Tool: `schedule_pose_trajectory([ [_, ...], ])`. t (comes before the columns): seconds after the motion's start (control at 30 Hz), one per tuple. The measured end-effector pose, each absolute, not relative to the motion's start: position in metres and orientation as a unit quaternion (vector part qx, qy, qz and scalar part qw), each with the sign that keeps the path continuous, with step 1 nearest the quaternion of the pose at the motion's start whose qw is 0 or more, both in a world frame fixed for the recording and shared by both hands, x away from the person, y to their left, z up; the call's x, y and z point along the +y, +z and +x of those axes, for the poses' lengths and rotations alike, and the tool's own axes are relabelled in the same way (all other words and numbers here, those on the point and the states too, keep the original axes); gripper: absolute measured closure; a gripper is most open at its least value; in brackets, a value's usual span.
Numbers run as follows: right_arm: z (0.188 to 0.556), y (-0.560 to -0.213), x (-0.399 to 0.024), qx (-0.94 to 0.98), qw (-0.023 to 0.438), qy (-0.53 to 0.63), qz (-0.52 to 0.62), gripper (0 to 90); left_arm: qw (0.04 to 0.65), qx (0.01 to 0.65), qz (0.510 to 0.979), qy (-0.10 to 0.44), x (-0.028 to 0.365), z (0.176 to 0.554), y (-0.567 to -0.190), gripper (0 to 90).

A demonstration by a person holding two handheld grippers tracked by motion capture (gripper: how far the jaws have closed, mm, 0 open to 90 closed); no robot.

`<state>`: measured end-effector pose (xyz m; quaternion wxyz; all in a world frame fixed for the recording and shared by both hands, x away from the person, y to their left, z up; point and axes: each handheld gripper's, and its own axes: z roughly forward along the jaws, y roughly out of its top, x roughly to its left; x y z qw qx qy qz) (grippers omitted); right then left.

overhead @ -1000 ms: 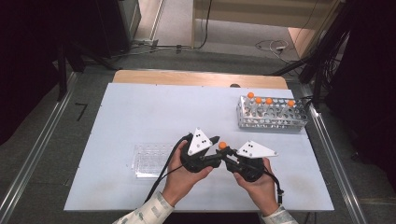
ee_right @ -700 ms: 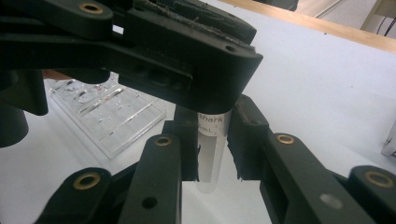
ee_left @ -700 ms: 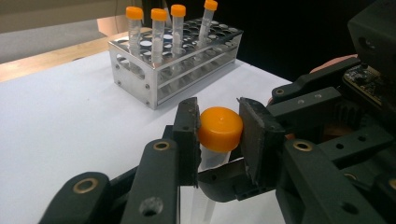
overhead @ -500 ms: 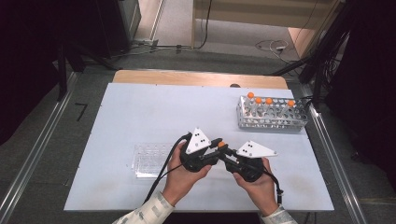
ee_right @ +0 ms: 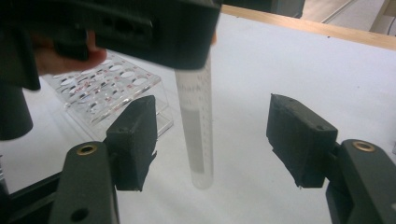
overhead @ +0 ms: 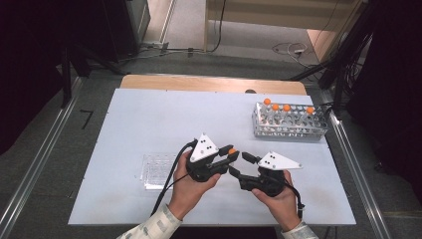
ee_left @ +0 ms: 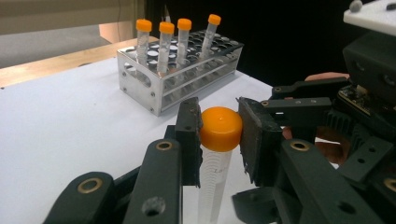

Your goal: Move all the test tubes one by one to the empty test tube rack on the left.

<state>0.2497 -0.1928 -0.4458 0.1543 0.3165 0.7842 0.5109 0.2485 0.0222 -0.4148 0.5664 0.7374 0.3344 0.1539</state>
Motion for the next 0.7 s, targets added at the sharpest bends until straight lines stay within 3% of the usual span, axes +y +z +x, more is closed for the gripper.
schedule_pose_trajectory([
  [0.7, 0.243, -0.452, -0.209, 0.785, 0.156, 0.508, 0.319, 28.2, 0.583, 0.368, 0.705, 0.166, 0.083, 0.240, -0.393, 70.4],
])
